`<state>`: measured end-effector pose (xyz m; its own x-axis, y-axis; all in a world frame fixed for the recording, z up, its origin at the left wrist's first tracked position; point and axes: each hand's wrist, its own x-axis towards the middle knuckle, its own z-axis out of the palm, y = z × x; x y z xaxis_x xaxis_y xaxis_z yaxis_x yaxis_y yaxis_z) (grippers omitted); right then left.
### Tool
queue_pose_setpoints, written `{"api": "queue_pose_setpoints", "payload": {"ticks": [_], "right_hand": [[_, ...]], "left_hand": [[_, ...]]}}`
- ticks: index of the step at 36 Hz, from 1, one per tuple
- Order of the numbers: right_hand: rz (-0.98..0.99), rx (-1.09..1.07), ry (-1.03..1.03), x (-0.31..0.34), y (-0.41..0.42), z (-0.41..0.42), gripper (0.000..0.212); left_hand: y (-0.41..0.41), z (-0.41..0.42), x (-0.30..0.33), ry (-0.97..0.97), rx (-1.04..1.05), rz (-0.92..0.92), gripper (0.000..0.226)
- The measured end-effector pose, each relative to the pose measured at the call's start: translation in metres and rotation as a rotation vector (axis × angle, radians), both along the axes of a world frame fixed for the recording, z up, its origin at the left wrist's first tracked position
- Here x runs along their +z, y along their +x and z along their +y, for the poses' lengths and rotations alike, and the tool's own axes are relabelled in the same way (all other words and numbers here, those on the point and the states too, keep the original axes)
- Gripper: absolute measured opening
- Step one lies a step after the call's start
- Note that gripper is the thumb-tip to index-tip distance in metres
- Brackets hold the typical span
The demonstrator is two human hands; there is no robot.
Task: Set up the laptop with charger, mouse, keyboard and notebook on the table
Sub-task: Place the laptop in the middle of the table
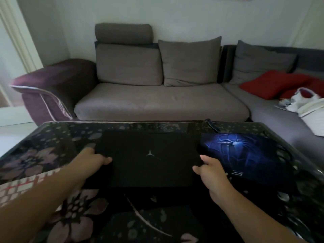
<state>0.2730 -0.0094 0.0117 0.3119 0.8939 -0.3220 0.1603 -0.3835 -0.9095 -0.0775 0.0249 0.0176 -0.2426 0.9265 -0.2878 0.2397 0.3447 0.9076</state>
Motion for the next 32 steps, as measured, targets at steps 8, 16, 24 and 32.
{"api": "queue_pose_setpoints", "payload": {"ticks": [8,16,24,32], "right_hand": [[-0.021,0.009,0.006,-0.035,0.059,-0.010,0.061],[-0.012,0.064,0.032,-0.023,0.027,-0.018,0.046],[-0.161,0.053,0.032,-0.031,0.005,-0.006,0.071],[-0.216,0.077,0.012,-0.038,0.007,0.002,0.074]], "left_hand": [[0.053,-0.024,-0.017,-0.128,0.053,-0.066,0.027],[0.019,-0.021,-0.033,-0.100,0.065,-0.088,0.047],[-0.008,0.000,-0.049,-0.109,0.022,-0.051,0.045],[-0.044,0.026,-0.093,-0.095,-0.049,-0.023,0.083]]}}
